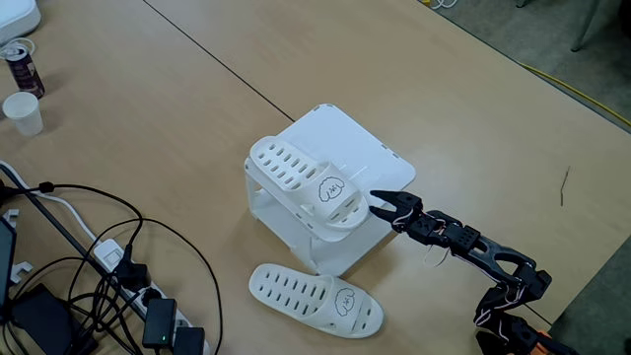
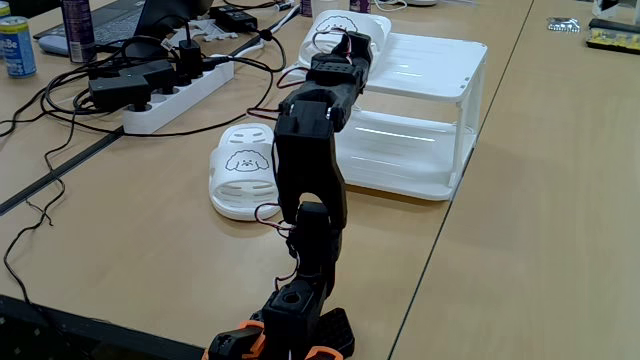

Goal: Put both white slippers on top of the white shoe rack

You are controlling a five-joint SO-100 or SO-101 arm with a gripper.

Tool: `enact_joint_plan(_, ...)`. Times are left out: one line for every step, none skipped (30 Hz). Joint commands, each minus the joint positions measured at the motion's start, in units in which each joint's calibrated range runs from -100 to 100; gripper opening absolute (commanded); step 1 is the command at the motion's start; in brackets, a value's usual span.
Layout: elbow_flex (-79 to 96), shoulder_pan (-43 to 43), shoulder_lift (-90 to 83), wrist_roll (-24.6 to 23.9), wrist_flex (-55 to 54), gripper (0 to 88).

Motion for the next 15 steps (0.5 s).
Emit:
enact_joint_plan(-4.0, 0.1, -0.2, 0.4, -0.7, 17.4)
enact_joint_plan(-4.0, -0.1, -0.3, 0.4, -0.7, 17.4)
enact_joint_plan(-4.0, -0.3, -0.5, 0.4, -0.7, 17.4)
enact_joint_plan(-4.1, -0.6, -0.5, 0.4, -0.7, 17.4)
enact_joint_plan(-4.1, -1.1, -0.6, 0.4, -0.7, 17.4)
enact_joint_plan(-4.1, -1.1, -0.7, 0.4, -0.7, 17.4)
enact_joint_plan(-4.1, -1.1, -0.7, 0.4, -0.7, 17.4)
enact_joint_plan(-4.1, -0.7, -0.7, 0.4, -0.7, 17.4)
enact_joint_plan(-4.1, -0.6, -0.7, 0.4, -0.7, 17.4)
enact_joint_plan(-4.2, -0.9, -0.8, 0.4, -0.7, 17.4)
enact_joint_plan(-4.5, -1.0, -0.8, 0.4, -0.7, 17.4)
enact_joint_plan(-4.6, -1.0, -0.8, 0.4, -0.7, 17.4)
enact_joint_plan(-4.6, -0.6, -0.8, 0.4, -0.7, 17.4)
enact_joint_plan(-4.4, -0.2, -0.8, 0.4, -0.7, 17.4)
enact_joint_plan(-4.0, 0.5, -0.8, 0.4, -0.7, 17.4)
